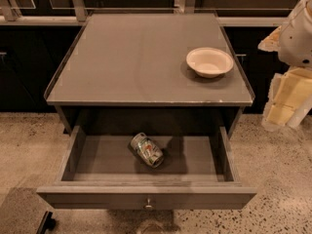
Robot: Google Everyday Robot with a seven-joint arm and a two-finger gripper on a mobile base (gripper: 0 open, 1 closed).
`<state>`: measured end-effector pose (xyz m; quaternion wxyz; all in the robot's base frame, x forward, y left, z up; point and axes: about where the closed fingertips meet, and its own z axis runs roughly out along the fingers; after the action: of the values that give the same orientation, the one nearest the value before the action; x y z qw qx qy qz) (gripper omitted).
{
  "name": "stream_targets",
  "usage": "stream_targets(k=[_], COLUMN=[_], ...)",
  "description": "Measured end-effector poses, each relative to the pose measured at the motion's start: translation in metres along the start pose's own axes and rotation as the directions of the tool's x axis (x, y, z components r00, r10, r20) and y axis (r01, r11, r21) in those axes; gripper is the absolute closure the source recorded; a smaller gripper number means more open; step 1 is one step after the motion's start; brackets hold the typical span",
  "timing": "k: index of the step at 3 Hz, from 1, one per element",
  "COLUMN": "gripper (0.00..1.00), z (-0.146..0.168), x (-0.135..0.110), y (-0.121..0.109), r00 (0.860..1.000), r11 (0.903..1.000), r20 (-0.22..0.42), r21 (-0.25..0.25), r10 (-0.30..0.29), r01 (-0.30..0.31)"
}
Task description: Pick 7up can from top drawer and place on counter
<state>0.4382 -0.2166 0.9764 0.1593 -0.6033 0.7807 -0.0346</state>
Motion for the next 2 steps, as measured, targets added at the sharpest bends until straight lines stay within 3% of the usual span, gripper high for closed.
stream_targets(k=[1, 2], gripper=[0.0, 0.0], z=[0.0, 0.0094], x=[0.0, 0.0035], y=[0.0, 0.0065], r00=[1.0, 0.999], r11=[1.0, 0.9992], r20=[0.0, 0.032], r21=[0.0, 0.005], r10=[0.0, 0.041], r01=[0.0, -0.041])
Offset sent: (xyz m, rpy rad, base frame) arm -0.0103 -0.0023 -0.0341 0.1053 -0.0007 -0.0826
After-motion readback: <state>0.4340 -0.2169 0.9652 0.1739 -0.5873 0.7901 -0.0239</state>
